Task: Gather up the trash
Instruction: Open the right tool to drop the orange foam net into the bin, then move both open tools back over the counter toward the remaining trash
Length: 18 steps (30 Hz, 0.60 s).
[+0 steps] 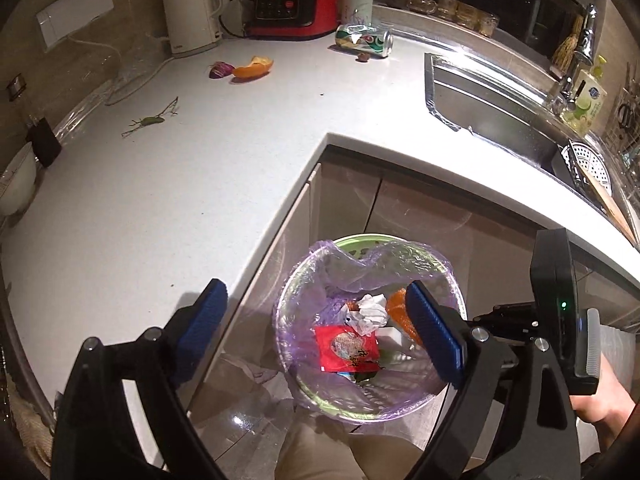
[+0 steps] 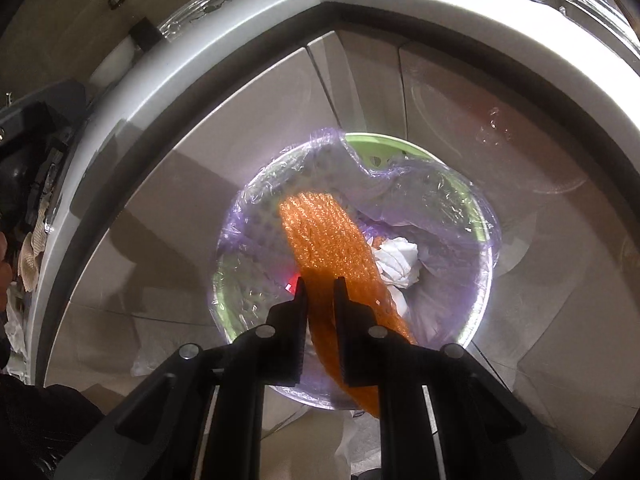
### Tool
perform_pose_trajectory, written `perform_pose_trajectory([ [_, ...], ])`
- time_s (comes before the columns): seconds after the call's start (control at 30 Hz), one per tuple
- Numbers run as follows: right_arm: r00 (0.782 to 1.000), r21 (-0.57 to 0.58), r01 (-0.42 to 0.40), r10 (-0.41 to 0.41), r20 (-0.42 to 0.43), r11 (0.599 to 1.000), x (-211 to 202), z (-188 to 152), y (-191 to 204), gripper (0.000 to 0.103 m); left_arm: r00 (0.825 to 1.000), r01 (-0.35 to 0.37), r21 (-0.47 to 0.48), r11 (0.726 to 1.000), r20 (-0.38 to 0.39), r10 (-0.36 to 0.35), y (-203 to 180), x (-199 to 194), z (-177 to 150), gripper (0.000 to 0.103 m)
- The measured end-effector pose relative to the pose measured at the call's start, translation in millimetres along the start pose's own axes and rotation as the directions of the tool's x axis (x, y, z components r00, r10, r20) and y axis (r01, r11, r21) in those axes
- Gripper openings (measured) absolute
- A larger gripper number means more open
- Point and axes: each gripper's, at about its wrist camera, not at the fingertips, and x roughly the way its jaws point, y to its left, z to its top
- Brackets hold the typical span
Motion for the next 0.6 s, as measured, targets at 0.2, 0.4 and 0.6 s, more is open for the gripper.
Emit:
perform_pose_trajectory([
  [0.2, 0.998, -0.028, 0.056, -0.056, -0.016, 0.998, 7, 7, 9, 0.080, 1.000, -0.004, -0.039, 0.999, -0.006, 0.004, 12, 7, 11, 0.087],
  [0.4, 0.998, 0.002, 0.066, -0.066, 0.003, 0.998, -4, 21, 4, 0.082, 1.000, 0.004, -0.046, 0.999, 0.011, -0.004, 22, 20, 41, 0.090],
  [0.6, 0.993, 0.044, 0.097, -0.100, 0.069, 0.994, -31, 44, -5, 0.086, 0.999, 0.006, -0.060, 0.998, 0.045, -0.003, 45, 45, 98, 0.091],
])
